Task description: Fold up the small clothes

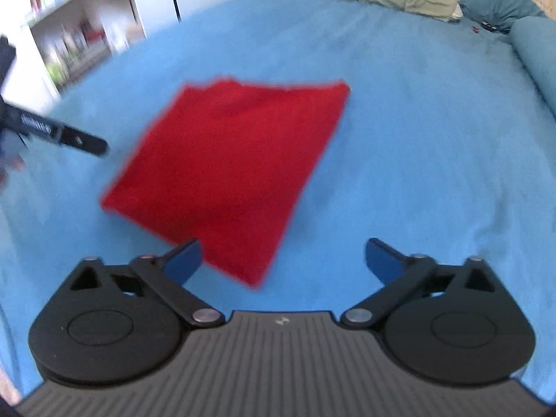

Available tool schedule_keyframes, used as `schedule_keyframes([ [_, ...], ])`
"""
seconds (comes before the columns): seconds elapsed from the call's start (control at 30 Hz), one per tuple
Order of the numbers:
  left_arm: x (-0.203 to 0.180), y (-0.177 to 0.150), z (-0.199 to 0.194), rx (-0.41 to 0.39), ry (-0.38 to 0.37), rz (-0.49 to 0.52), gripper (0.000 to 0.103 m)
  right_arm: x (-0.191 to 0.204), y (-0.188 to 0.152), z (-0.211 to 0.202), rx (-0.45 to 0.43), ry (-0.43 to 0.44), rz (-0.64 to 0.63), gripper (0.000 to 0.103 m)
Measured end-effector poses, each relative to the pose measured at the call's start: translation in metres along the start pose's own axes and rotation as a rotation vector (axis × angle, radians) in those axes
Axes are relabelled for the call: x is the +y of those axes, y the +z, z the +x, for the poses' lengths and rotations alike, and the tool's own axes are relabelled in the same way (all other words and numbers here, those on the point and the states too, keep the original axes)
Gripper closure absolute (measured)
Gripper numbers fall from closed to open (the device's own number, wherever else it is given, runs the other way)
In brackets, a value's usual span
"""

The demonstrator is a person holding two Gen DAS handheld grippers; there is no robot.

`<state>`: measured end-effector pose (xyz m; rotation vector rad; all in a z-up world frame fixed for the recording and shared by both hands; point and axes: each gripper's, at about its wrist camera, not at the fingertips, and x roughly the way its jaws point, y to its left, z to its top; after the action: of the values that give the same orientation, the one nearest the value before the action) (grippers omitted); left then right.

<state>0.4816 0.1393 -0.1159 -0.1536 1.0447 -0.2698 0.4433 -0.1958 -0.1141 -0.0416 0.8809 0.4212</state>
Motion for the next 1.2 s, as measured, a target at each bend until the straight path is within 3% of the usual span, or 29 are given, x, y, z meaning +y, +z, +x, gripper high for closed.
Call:
schedule_keyframes([
  [0.13, 0.008, 0.026, 0.037, 0.013, -0.076, -0.070, 0.001, -0.022, 0.033, 0.036, 0.050, 0.067, 0.145, 0.000],
  [0.27, 0.018, 0.036, 0.074, 0.059, -0.095, -0.094, 0.016, -0.045, 0.042, 0.084, 0.108, 0.124, 0.319, 0.000],
  [0.4, 0.026, 0.034, 0.092, 0.077, -0.095, -0.102, 0.021, -0.058, 0.042, 0.119, 0.133, 0.157, 0.424, 0.001],
  [0.5, 0.030, 0.030, 0.098, 0.072, -0.110, -0.124, 0.021, -0.062, 0.037, 0.137, 0.142, 0.177, 0.476, 0.011],
  [0.57, 0.028, 0.028, 0.097, 0.060, -0.110, -0.121, 0.021, -0.061, 0.036, 0.141, 0.117, 0.180, 0.491, 0.011],
  [0.63, 0.024, 0.027, 0.099, 0.056, -0.113, -0.109, 0.034, -0.057, 0.038, 0.142, 0.111, 0.182, 0.490, 0.018],
  [0.67, 0.022, 0.028, 0.098, 0.061, -0.136, -0.108, 0.053, -0.054, 0.040, 0.143, 0.113, 0.191, 0.480, 0.033],
  [0.73, 0.015, 0.030, 0.098, 0.067, -0.130, -0.097, 0.060, -0.046, 0.046, 0.143, 0.121, 0.163, 0.436, 0.042],
  [0.8, 0.008, 0.031, 0.095, 0.060, -0.103, -0.069, 0.069, -0.039, 0.050, 0.137, 0.117, 0.151, 0.401, 0.059],
  [0.9, 0.003, 0.033, 0.086, 0.044, -0.078, -0.069, 0.080, -0.030, 0.057, 0.126, 0.096, 0.136, 0.356, 0.064],
  [1.2, -0.026, 0.023, 0.032, -0.012, -0.091, -0.032, 0.083, -0.009, 0.060, 0.064, 0.026, 0.132, 0.310, 0.066],
])
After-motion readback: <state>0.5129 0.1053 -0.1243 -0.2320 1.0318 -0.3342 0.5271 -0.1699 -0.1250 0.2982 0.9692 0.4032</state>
